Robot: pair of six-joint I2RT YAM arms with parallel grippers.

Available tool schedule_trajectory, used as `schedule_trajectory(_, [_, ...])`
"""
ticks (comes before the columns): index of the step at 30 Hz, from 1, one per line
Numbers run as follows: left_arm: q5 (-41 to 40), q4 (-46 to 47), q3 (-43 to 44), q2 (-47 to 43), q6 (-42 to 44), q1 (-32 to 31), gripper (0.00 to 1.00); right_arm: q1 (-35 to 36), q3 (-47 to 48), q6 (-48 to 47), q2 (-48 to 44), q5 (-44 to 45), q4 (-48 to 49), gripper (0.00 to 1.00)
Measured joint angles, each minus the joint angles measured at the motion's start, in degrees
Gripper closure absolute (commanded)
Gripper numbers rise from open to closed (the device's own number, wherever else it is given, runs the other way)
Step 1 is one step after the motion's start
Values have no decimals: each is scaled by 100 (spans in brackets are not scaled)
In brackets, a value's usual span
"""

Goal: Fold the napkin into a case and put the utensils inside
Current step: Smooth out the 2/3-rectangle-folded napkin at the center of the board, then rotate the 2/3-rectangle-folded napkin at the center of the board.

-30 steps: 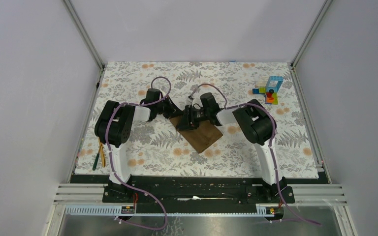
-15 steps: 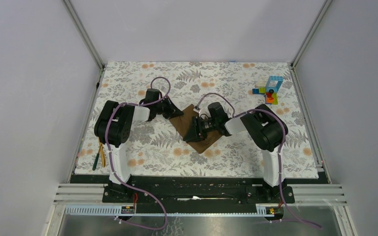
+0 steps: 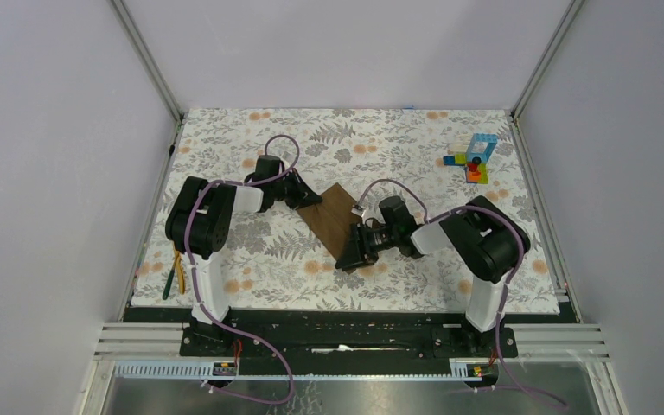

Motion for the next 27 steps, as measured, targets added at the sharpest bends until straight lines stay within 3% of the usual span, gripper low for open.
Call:
schedule_trajectory(3, [7,-140,68,0,28,0,90,2,-201,-125,-273,13,-197,42])
schedule_trajectory(8, [7,-544,170,-142,92,11,62,28,-160,-782,-1434,538,-2048,22])
schedule_trajectory(11, [17,-909,275,-341,136,9,49,9,350,-1161,-2098,1222,-3163,15])
schedule_trajectory(16, [125,-1325,487,-863,157,-28,36,-343,1462,-1550,-2323,2575,-4212,13])
schedule_trajectory(20, [70,-1759,564,-1506,330,-48,35,-839,1799,-1670,-2013,3202,-4636,14])
schedule_trajectory(27, [-240,-2164,428,-2041,675,-68,57,-1478,1849,-1836,-1296,3338,-4983,16])
